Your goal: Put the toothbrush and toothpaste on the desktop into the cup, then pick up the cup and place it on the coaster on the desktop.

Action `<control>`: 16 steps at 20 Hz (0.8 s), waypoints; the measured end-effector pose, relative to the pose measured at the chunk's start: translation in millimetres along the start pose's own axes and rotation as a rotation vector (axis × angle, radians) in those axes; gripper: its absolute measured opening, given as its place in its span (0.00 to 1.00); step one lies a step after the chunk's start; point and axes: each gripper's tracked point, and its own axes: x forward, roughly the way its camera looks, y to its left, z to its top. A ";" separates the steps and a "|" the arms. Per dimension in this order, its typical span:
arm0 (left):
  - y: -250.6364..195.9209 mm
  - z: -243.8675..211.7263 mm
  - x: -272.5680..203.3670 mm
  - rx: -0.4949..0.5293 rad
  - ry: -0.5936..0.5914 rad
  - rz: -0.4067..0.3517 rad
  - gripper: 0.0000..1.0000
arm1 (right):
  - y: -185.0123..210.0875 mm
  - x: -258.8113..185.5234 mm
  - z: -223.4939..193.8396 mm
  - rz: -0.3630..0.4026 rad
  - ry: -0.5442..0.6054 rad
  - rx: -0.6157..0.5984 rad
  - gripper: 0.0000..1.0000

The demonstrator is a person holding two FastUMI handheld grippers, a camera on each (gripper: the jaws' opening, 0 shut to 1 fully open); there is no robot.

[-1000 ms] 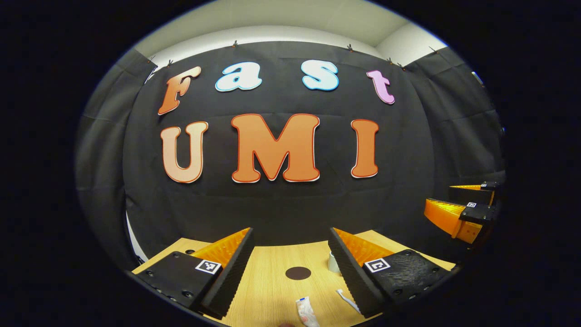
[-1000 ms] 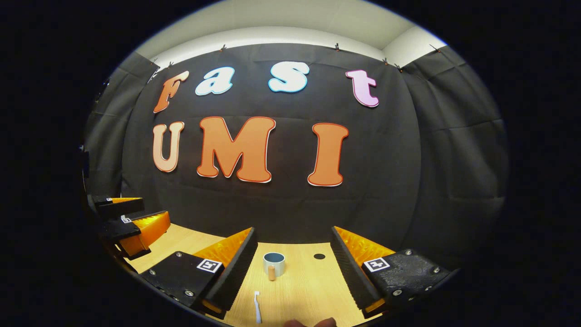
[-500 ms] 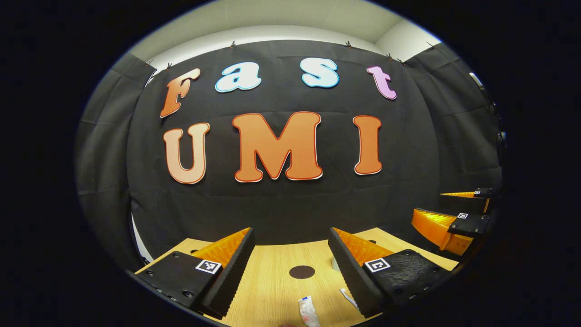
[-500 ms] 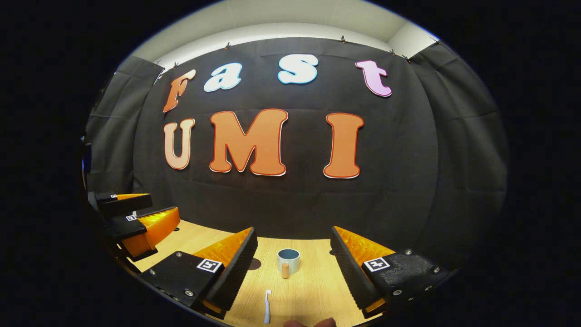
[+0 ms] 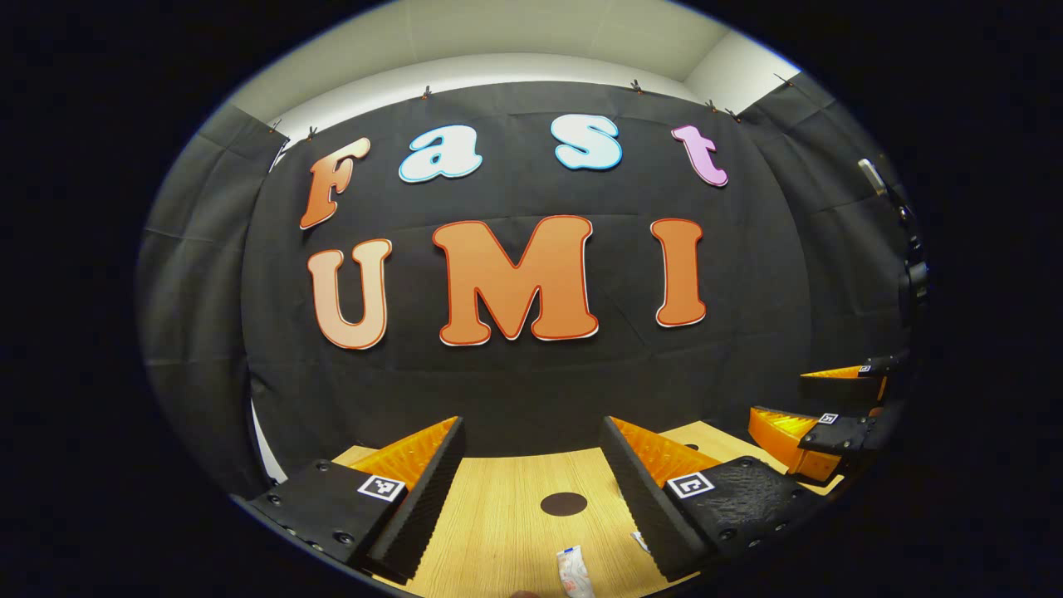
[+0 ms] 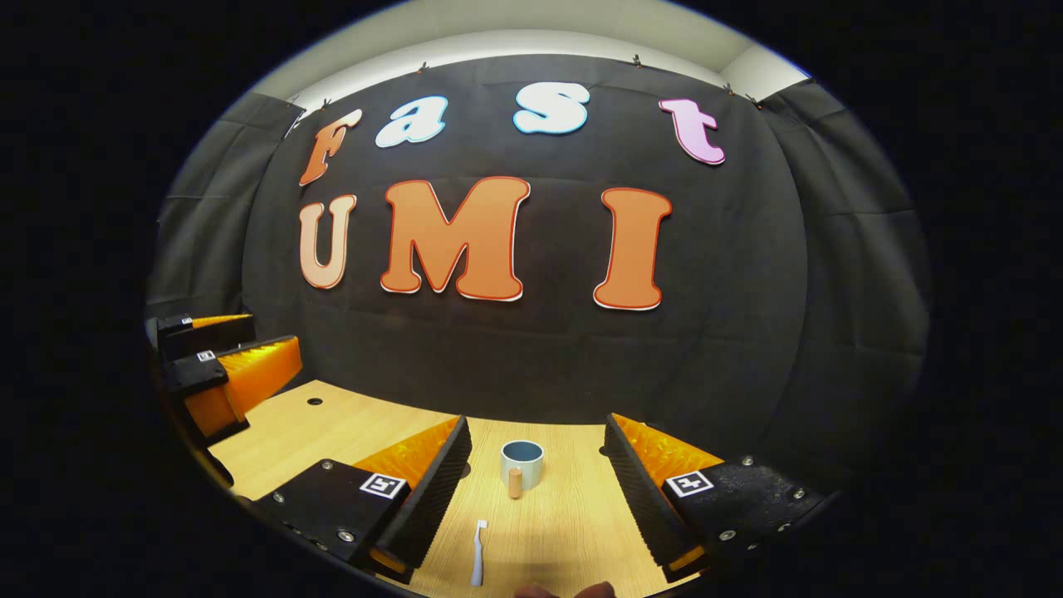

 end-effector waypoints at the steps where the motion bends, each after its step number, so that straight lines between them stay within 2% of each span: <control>1: 2.2 2.0 -1.3 0.002 0.000 0.005 0.98 | -0.2 3.1 -6.4 0.002 0.019 0.000 0.98; 6: 15.8 -2.4 -6.1 0.023 0.014 0.041 1.00 | 7.3 14.6 -53.1 0.024 0.173 0.011 0.98; 16: 45.9 -22.3 -12.7 0.058 0.082 0.119 0.99 | 44.1 30.3 -146.2 0.131 0.489 0.043 0.98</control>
